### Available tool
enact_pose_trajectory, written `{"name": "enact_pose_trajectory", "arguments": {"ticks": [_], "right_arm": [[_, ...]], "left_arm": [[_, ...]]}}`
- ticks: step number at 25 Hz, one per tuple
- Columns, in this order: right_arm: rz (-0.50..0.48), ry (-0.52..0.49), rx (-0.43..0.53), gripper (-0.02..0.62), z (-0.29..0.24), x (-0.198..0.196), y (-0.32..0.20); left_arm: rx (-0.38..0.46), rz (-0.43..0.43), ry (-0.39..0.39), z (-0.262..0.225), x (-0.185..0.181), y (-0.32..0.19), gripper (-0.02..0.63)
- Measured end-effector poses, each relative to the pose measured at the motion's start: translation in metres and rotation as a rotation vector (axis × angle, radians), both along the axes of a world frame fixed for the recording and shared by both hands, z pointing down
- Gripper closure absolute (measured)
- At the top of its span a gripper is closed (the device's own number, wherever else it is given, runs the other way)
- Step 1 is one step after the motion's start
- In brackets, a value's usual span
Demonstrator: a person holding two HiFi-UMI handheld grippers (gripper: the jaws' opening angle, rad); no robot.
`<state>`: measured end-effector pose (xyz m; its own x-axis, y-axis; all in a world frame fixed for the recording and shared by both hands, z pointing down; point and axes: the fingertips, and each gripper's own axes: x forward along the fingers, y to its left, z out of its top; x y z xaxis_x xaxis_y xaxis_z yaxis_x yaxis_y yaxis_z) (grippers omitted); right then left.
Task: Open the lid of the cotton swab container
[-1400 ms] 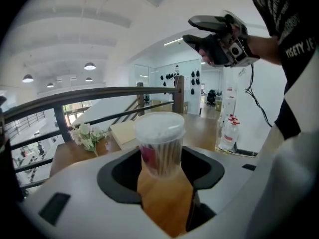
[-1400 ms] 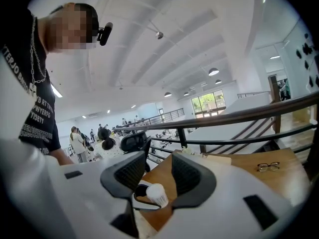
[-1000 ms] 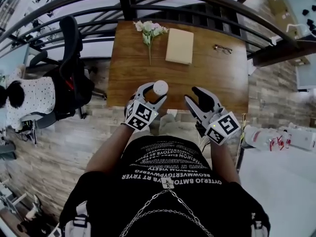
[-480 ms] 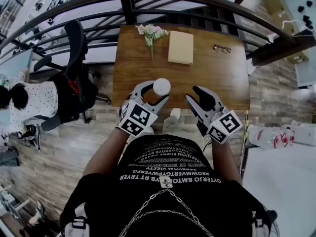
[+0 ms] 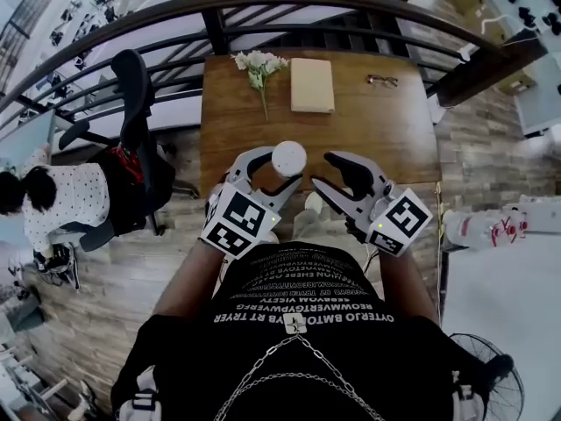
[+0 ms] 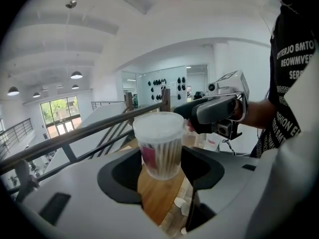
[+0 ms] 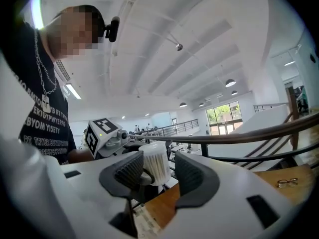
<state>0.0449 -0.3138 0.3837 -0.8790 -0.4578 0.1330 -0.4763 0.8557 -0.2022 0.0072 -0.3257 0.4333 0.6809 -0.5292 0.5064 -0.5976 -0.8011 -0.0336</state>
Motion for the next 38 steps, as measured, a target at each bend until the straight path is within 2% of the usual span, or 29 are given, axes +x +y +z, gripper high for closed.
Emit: {"name": "enact_pose_trajectory", "arguments": {"ticks": [4,7,12,14,17,20,26,32,38], "right_arm": [[-0.047,0.049,-0.008,0.359,-0.016,-0.016,0.019],[-0.042,0.08,-0.025,0.327,-0.024,-0.027,0.026],[0.008,0.112,-0.084,0.325,-0.013,-0.035,0.027],[0.012,0.134,-0.086,0.345,-0.006,-0.039,0.029],[0.01,0.166,-0.064,0.347,0.003,-0.042,0.035],[0.018,0.174,-0.038,0.348,0.004,-0.042,0.039],[0.044,0.201,0.103,0.35,-0.006,-0.047,0.045],[0.035,0.272,0.226,0.349,-0.005,-0.045,0.05],[0.032,0.249,0.214,0.342,-0.003,-0.051,0.042]], "left_arm": [[0.03,0.023,-0.029,-0.015,0.005,0.014,0.345],[0.045,0.041,-0.041,-0.021,0.01,0.025,0.345],[0.046,0.047,-0.045,-0.015,0.012,0.037,0.345],[0.035,0.052,-0.065,-0.009,0.011,0.04,0.347],[0.001,0.071,-0.1,0.0,0.008,0.045,0.351],[-0.03,0.082,-0.084,0.001,0.009,0.049,0.356],[-0.078,0.11,-0.055,-0.002,0.012,0.053,0.36],[-0.128,0.157,-0.078,0.007,0.017,0.06,0.371],[-0.127,0.141,-0.05,0.007,0.01,0.052,0.364]]}}
